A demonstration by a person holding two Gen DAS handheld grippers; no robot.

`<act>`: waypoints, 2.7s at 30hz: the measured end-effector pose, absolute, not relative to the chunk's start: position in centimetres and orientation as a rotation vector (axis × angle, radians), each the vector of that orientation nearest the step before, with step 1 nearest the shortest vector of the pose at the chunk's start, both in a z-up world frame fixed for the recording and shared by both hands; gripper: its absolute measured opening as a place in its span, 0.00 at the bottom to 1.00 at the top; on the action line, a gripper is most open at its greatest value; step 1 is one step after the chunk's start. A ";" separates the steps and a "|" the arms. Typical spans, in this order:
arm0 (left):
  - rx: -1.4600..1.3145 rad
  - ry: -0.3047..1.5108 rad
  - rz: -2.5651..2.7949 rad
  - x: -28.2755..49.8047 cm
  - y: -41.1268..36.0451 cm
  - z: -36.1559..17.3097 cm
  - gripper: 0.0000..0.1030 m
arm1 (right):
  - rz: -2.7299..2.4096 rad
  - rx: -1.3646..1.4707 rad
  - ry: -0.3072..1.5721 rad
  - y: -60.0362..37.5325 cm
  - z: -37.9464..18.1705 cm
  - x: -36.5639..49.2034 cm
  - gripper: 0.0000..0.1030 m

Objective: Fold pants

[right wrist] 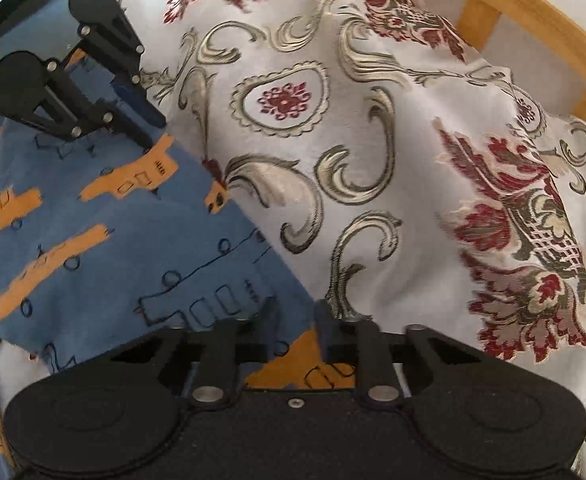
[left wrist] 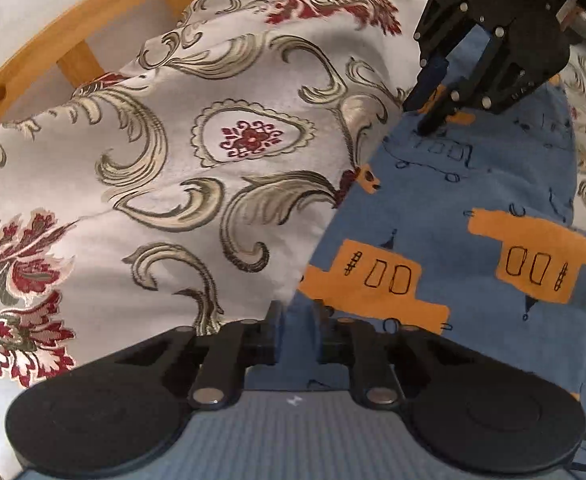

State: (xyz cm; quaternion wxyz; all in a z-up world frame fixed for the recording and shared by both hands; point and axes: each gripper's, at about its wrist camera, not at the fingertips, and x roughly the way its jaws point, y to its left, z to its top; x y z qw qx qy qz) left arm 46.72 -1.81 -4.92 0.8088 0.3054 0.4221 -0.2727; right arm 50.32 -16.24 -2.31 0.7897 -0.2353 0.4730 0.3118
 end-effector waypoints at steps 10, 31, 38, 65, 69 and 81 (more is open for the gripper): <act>0.643 0.733 -0.360 44.9 -2.6 -2.8 0.02 | 0.470 -0.679 0.780 -13.9 -0.4 47.1 0.02; 0.332 0.576 -0.294 44.1 9.7 2.8 0.92 | 0.327 -0.572 0.575 -13.6 0.8 47.4 0.90; 0.413 0.725 -0.331 41.9 14.5 3.4 0.92 | 0.664 -0.538 0.517 -8.8 2.3 46.5 0.94; 0.283 1.070 -0.348 43.5 16.5 1.2 0.13 | 0.848 -0.715 0.769 1.3 1.2 51.7 0.00; 0.335 1.013 -0.300 42.4 15.7 2.0 0.09 | 0.810 -0.725 0.718 1.0 2.0 49.6 0.00; 0.437 0.757 -0.238 34.9 12.2 6.0 0.01 | 0.652 -0.685 0.546 -1.5 6.3 40.0 0.00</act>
